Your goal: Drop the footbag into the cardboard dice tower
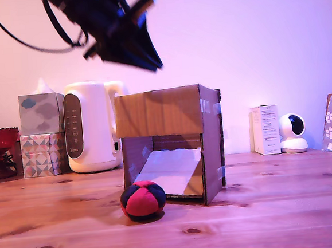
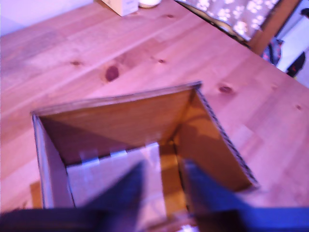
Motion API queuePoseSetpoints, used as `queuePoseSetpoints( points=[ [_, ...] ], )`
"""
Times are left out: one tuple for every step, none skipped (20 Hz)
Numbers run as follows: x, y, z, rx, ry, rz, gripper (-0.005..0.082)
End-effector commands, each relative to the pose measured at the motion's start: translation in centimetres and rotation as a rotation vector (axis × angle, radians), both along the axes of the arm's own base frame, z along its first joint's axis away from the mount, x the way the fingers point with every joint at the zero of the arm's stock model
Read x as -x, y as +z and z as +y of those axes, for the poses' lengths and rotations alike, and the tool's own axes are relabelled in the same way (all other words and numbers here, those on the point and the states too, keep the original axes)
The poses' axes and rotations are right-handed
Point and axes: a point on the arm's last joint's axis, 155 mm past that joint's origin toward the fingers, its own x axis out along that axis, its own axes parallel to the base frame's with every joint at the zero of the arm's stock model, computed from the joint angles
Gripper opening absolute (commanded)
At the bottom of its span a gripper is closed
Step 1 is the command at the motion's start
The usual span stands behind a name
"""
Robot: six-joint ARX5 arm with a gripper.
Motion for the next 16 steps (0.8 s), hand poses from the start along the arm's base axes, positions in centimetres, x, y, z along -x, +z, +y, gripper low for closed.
queuePoseSetpoints(
  points=[
    [0.3,0.4,0.1,0.003,-0.004,-0.012,-0.0004],
    [0.4,0.4,0.2,0.005,-0.005,-0.015,-0.0004],
    [0.5,0.3,0.3,0.006,-0.005,-0.017,-0.0004],
    [0.8,0.2,0.4,0.008,-0.005,-0.020,-0.0004],
    [1.1,0.1,0.6,0.015,-0.005,-0.030,-0.0004],
    [1.4,0.0,0.9,0.023,-0.005,-0.042,-0.0004],
    [1.9,-0.4,1.2,0.029,-0.004,-0.050,-0.0004],
    [2.4,-0.7,1.5,0.034,-0.004,-0.057,-0.0004],
    [2.9,-1.0,1.9,0.038,-0.004,-0.064,-0.0004],
    [3.4,-1.3,2.2,0.049,-0.010,-0.070,-0.0004],
    [4.1,-1.6,2.4,0.061,-0.019,-0.074,-0.0004],
    [4.6,-2.1,2.7,0.068,-0.018,-0.075,-0.0004],
    [5.3,-2.5,3.1,0.074,-0.016,-0.075,-0.0004],
    [5.8,-3.0,3.4,0.086,-0.010,-0.073,-0.0004],
    [6.3,-3.6,3.8,0.095,-0.004,-0.068,-0.0004],
    [6.9,-4.3,4.1,0.096,-0.002,-0.067,-0.0004]
  ],
)
